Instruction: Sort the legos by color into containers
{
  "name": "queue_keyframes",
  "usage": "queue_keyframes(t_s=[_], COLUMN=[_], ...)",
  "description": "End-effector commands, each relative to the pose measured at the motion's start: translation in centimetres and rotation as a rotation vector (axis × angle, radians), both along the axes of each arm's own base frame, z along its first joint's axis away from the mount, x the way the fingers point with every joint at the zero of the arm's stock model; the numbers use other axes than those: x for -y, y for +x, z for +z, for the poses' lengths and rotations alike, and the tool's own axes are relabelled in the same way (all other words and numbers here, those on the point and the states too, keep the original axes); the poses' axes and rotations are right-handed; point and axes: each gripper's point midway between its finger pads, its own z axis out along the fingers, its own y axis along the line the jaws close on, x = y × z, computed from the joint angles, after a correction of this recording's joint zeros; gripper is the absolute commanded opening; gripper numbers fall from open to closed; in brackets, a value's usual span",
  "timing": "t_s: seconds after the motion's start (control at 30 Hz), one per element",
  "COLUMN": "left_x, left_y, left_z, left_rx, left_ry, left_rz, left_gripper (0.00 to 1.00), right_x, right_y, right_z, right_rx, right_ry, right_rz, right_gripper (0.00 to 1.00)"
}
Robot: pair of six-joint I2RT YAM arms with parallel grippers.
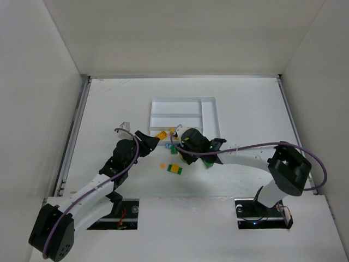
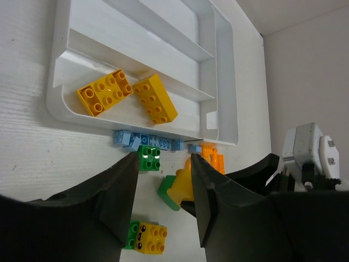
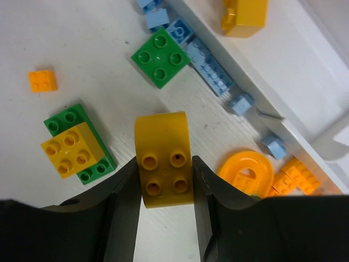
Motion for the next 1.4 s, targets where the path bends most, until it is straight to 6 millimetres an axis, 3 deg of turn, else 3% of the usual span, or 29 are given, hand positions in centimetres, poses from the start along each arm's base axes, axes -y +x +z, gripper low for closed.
queue_keyframes(t_s=[0.0,0.2,0.43,0.67,0.87,1.37], left_x=[0.6,2.0,2.7,2.2,1.5,1.7], left_y=[0.3,0.4,0.1,0.4,0.8,1.8], left_z=[2.4,6.3,10.6,11.1,10.3,12.1], left_rx=[0.056,0.154,0.275,0.294,0.274,0.316], left_ry=[-0.048,-0.116,-0.308,-0.433,-0.437,-0.509], left_rz=[-0.013,-0.042,-0.045,-0.01,0.023,0.023], left_gripper=[0.44,0.54,0.64,0.68,0.67,0.55], right_x=[0.2,1.8,-1.9,-5.2,-5.5,-6.9], right_y=[1.4,3.8,4.5,4.9,5.4,5.1], right_z=[4.5,11.1,16.0,18.1,19.5,20.3], right_rx=[0.073,0.076,-0.066,-0.247,-0.365,-0.58], right_ry=[0.148,0.486,0.965,1.226,1.38,1.549], right_rz=[-0.078,-0.267,-0.338,-0.338,-0.342,-0.329], right_gripper=[0.28,0.22,0.23,0.22,0.21,0.22])
